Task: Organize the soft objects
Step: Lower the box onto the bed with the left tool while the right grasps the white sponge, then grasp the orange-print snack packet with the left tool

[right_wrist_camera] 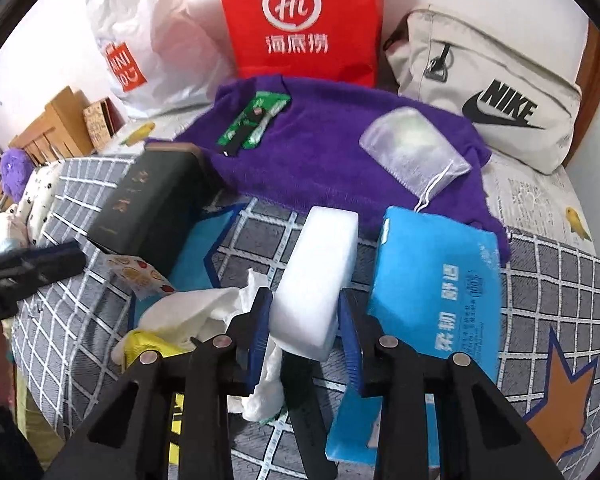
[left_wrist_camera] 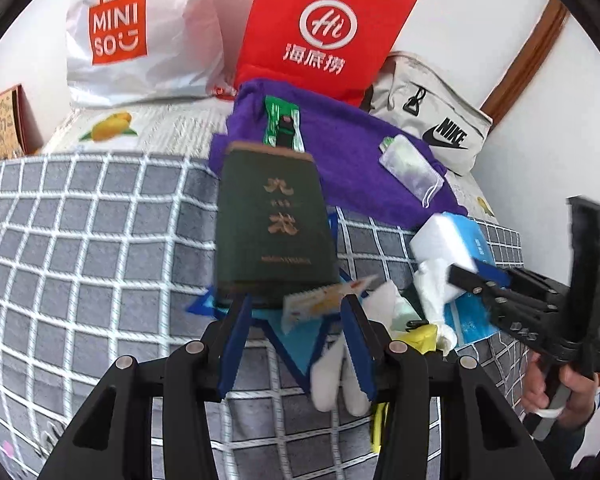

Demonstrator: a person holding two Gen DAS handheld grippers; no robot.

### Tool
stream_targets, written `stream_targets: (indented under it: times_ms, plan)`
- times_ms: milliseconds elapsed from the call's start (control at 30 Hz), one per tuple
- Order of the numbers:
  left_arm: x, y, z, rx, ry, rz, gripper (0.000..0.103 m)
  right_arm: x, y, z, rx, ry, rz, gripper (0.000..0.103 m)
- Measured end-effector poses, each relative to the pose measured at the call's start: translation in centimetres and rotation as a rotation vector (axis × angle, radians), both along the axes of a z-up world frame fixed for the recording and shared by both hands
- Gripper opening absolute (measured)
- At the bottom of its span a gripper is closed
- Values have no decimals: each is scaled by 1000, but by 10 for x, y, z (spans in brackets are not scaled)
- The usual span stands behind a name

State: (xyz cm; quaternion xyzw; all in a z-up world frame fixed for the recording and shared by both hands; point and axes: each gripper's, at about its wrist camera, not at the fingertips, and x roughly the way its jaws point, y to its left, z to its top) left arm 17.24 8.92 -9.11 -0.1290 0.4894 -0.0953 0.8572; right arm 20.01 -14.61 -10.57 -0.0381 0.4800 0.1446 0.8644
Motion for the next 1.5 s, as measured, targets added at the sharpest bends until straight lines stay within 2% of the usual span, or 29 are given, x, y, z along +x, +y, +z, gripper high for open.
stream_targets:
  times_ms: [200,367,500,733,867,967,1033,1233,1500]
  plan:
    - [-4,-22,-16,-32,14,54,61,-13,-7,23,55,-60,35,34]
    - [-1,-26,-25,-38,36,135,61,-17,-15,32,85,-90,63,34]
    - [6,-34,-28,-31,39,177,66,-16,-21,30,112,-85,79,34]
    - [18,-49,-35,40,53,217,66,-15,-25,19,132,-58,114,34]
    - [23,-53,-44,55,95,246,66,-14,-28,13,143,-40,123,34]
    - [22,-52,-46,48,92,257,64,-14,-30,11,146,-36,121,34]
    - [21,-52,-46,51,89,247,58,-14,-33,11,155,-36,118,34]
    - [11,-47,-34,37,55,215,48,-15,-43,20,182,-58,94,34]
    - [-2,-36,-13,27,7,198,46,-24,-44,28,167,-85,92,34]
